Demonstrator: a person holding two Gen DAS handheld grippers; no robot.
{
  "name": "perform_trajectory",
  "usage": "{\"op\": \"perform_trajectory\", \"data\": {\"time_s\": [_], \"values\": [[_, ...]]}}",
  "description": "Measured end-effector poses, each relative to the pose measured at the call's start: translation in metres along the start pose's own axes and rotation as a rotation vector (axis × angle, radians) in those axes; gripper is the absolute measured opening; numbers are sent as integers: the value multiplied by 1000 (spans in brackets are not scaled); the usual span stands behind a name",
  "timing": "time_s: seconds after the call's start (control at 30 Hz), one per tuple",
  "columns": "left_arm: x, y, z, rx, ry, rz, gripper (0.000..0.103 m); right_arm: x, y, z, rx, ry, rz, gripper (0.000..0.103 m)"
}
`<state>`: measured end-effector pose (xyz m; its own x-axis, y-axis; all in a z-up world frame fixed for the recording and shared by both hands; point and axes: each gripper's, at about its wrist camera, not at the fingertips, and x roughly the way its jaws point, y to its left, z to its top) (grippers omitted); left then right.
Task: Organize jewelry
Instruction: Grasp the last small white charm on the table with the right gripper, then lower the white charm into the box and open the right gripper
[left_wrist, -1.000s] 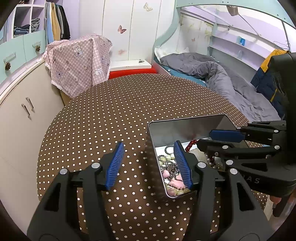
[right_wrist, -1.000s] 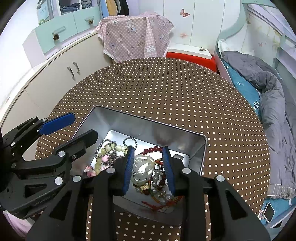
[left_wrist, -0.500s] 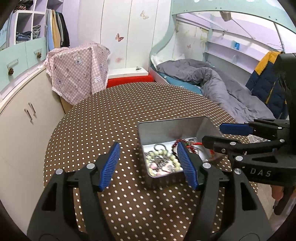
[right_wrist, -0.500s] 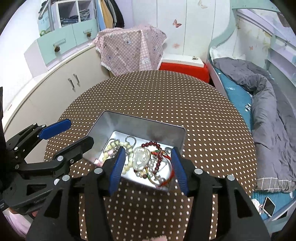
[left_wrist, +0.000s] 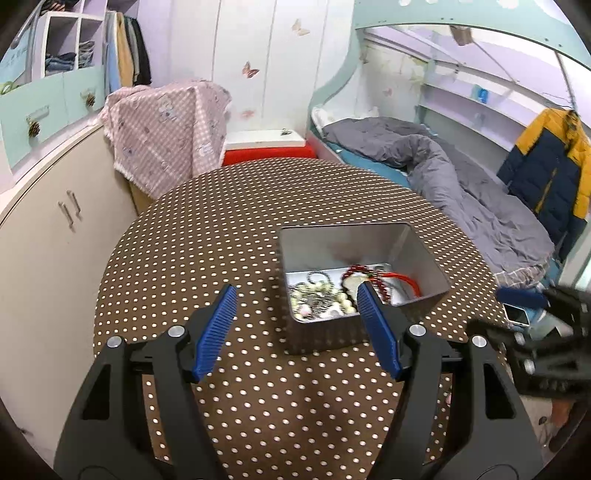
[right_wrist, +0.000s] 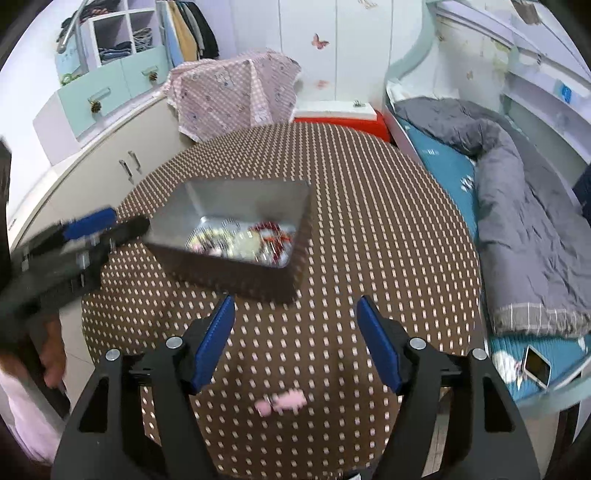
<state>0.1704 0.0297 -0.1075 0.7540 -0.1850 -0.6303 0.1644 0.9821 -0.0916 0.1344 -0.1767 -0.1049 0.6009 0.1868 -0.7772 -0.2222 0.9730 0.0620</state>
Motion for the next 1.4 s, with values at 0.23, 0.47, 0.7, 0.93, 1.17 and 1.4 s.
{"op": "perform_trajectory", "data": {"time_s": [0.23, 0.47, 0.7, 0.93, 1.17, 1.4], "values": [[23, 18, 7, -55, 63, 26, 67, 18, -1, -34, 24, 87, 1, 65], [47, 27, 9, -92, 126, 12, 65, 31, 11, -57, -1, 153, 16, 43], [62, 26, 8, -115, 177, -38, 33, 28, 9, -59, -26, 149, 13, 26], [69, 17, 9, -90, 199, -59, 16, 36, -10, -32, -11, 135, -8, 26], [70, 13, 11, -76, 203, -55, 15, 29, -20, 19, -10, 44, -17, 26], [71, 12, 10, -73, 205, -54, 15, 14, -6, 63, -54, -58, 21, 26]]}}
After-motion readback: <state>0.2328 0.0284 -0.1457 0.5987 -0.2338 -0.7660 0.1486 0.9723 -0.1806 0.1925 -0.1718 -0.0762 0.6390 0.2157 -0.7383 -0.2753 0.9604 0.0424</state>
